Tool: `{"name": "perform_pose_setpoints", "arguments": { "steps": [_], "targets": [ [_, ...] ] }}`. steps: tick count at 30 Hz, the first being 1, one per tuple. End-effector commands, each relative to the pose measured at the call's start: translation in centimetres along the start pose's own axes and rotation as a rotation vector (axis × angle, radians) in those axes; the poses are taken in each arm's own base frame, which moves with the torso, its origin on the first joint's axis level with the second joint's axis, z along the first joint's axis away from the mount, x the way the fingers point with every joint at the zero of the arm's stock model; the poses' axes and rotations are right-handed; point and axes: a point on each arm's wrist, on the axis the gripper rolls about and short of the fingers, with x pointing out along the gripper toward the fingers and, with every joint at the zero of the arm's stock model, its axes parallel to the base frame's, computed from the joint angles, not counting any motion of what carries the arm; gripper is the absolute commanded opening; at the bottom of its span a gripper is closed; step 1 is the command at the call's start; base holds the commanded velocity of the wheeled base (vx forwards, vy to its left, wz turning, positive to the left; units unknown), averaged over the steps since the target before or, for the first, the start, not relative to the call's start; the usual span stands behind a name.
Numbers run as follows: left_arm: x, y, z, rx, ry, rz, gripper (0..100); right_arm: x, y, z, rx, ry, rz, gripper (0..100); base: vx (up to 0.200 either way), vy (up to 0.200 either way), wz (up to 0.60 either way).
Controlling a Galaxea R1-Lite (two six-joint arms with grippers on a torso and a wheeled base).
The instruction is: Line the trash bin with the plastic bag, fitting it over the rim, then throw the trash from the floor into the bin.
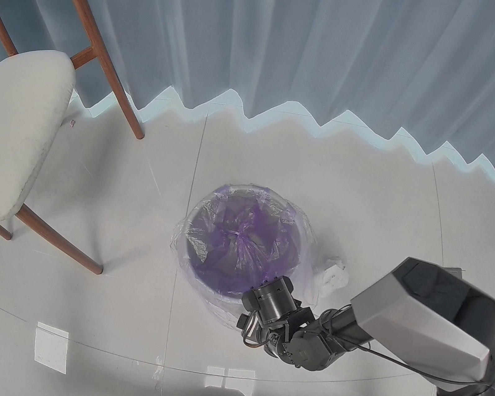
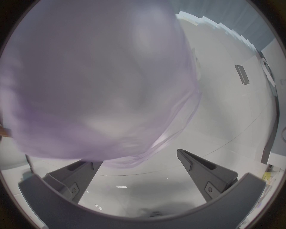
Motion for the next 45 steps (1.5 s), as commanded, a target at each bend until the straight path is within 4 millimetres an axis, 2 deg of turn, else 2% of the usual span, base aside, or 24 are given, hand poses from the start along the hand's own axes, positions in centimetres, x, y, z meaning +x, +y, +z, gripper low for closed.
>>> {"name": "perform_pose_setpoints", "arguments": {
  "steps": [1,5,8,11,15,20,24,30,33,34,38,45],
  "targets": [
    [0.1,0.0,-0.5,-0.001,0.009,0.002,100,-10.6,1.9,0.7,0.065,-0.05,0.171,100,0.0,0.0,0.0],
    [0.1,0.0,-0.5,-0.004,0.009,0.002,100,-15.4,1.0,0.7,0.119,-0.064,0.242,100,0.0,0.0,0.0],
    [0.1,0.0,-0.5,-0.004,0.009,0.002,100,-16.6,0.5,2.1,0.16,-0.094,0.261,100,0.0,0.0,0.0],
    [0.1,0.0,-0.4,-0.006,0.008,0.002,100,-15.2,-0.2,5.0,0.284,-0.139,0.24,100,0.0,0.0,0.0],
    [0.1,0.0,-0.5,-0.006,0.009,0.002,100,-11.3,-0.1,7.2,0.519,-0.119,0.161,100,0.0,0.0,0.0],
    [0.1,0.0,-0.4,-0.004,0.008,0.002,100,-7.9,0.2,7.2,0.707,-0.02,0.004,100,0.0,0.0,0.0],
    [0.1,0.0,-0.5,-0.006,0.009,0.002,100,-7.1,1.3,7.6,0.835,0.108,-0.02,100,0.0,0.0,0.0],
    [0.1,0.0,-0.4,-0.006,0.008,0.002,100,-5.1,2.5,7.9,0.856,0.126,-0.038,100,0.0,0.0,0.0],
    [0.1,0.0,-0.4,-0.006,0.008,0.002,100,-4.9,2.6,7.8,0.853,0.128,-0.04,100,0.0,0.0,0.0],
    [0.1,0.0,-0.4,-0.004,0.008,0.002,100,-4.0,2.7,7.1,0.846,0.135,-0.058,100,0.0,0.0,0.0],
    [0.1,0.0,-0.4,-0.004,0.008,0.002,100,-2.8,2.5,6.5,0.844,0.142,-0.081,100,0.0,0.0,0.0],
    [0.1,0.0,-0.4,-0.004,0.008,0.002,100,-1.7,3.2,7.0,0.851,0.135,-0.068,100,0.0,0.0,0.0]
  ]
}}
